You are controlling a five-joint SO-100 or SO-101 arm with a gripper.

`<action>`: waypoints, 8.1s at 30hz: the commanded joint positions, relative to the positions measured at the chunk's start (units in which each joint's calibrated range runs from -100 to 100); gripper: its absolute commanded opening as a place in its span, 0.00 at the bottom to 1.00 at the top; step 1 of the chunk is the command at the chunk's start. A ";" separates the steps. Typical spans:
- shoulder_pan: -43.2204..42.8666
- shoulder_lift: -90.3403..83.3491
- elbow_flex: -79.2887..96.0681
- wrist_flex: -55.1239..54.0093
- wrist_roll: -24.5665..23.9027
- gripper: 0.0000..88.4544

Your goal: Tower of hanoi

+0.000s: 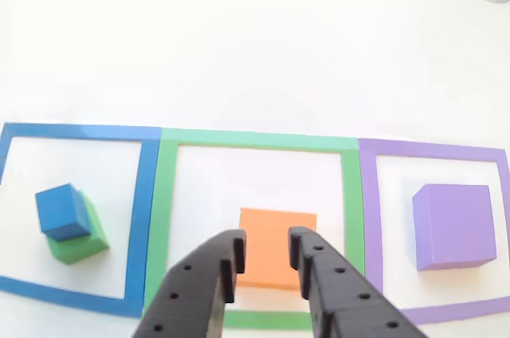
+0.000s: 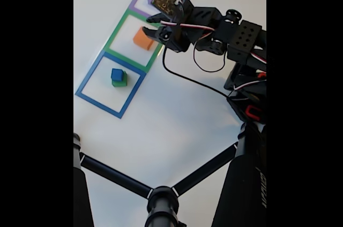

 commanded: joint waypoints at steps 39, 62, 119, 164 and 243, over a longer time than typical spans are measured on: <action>-20.89 -1.35 -35.96 42.54 0.36 0.18; -14.57 15.45 18.67 -53.81 0.36 0.48; -24.54 63.17 9.40 -89.68 0.36 0.28; -26.65 64.06 9.04 -88.71 0.36 0.04; 30.30 21.59 4.95 -42.80 0.36 0.05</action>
